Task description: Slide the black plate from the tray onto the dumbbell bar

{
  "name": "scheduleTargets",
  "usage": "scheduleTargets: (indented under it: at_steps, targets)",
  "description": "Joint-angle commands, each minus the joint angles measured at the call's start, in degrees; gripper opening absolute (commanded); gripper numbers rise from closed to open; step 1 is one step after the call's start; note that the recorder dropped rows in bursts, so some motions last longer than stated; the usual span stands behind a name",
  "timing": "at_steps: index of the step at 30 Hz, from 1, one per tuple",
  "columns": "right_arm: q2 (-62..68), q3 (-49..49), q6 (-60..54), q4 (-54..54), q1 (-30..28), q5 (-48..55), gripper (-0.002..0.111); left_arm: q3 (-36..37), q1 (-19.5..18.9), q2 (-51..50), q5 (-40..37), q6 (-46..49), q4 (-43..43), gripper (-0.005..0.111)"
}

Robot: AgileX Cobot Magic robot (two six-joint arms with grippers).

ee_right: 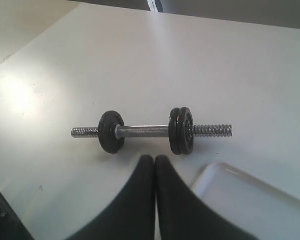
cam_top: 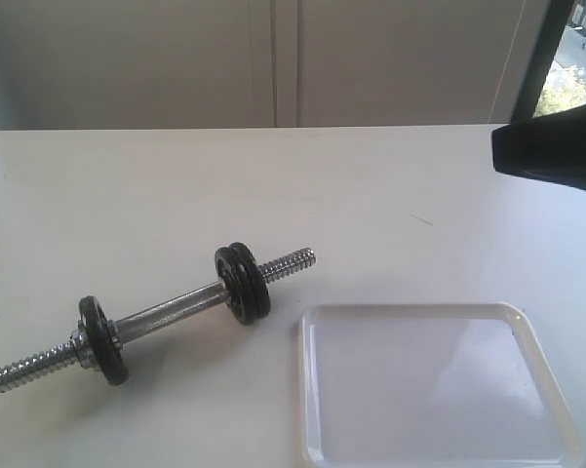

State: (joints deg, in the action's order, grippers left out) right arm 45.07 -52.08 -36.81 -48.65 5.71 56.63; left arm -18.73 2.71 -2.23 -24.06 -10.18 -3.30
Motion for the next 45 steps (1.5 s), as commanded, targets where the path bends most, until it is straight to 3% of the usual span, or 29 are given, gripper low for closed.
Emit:
scheduleTargets:
  at_steps: [1,11,16,31,45]
  targets:
    - [-0.32,0.31,0.06,-0.35,-0.34,0.06,0.000,10.27,0.00,2.23,6.41,-0.53,1.08,0.000]
    - [-0.32,0.31,0.06,-0.35,-0.34,0.20,0.000,18.65,-0.09,2.23,9.23,-0.48,3.63,0.000]
    - [-0.32,0.31,0.06,-0.35,-0.34,0.20,0.000,18.73,-0.09,2.23,12.46,-0.32,6.26,0.000]
    - [-0.32,0.31,0.06,-0.35,-0.34,0.20,0.000,18.73,-0.33,2.23,12.46,-0.32,6.26,0.000]
    - [-0.32,0.31,0.06,-0.35,-0.34,0.20,0.000,18.73,-3.27,2.23,12.46,-0.32,6.26,0.000]
